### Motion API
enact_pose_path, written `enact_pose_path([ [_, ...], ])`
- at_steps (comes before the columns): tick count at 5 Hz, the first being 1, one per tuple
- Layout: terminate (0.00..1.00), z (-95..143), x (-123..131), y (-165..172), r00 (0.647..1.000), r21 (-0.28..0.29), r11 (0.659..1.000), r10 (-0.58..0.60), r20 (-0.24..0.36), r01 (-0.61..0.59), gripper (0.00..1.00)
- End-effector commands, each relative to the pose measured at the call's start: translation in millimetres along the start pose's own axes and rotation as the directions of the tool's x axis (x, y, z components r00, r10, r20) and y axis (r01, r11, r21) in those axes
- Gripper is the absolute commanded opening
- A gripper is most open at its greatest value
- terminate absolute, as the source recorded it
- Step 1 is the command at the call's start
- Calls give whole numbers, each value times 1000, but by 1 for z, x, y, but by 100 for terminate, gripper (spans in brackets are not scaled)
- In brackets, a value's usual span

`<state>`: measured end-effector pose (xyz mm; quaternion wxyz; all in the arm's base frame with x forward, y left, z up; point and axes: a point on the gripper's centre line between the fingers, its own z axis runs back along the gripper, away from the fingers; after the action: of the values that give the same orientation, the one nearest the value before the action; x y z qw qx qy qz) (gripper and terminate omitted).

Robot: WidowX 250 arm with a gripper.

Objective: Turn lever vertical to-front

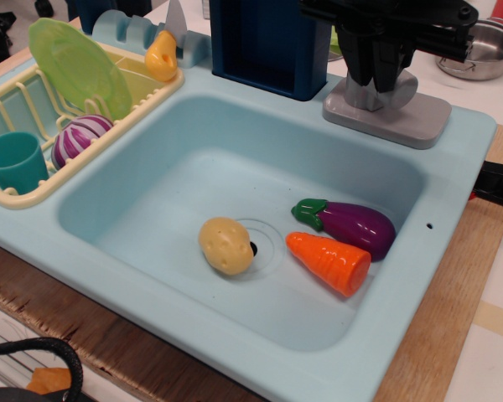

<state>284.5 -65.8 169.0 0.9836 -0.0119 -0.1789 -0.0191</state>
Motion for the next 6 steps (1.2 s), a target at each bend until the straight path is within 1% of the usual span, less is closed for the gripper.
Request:
enact_pose_path([
  [1,0,-17,-40,2,991,10,999,32,-127,-31,0],
  [2,0,-21,-47,0,988,-3,999,42,-151,-43,0],
  [4,0,-21,-65,0,976,0,998,65,-209,-67,0],
  [5,0,-21,-75,1,971,2,996,88,-222,-89,0],
  [6,0,-26,-84,1,968,-10,994,104,-230,-110,0],
])
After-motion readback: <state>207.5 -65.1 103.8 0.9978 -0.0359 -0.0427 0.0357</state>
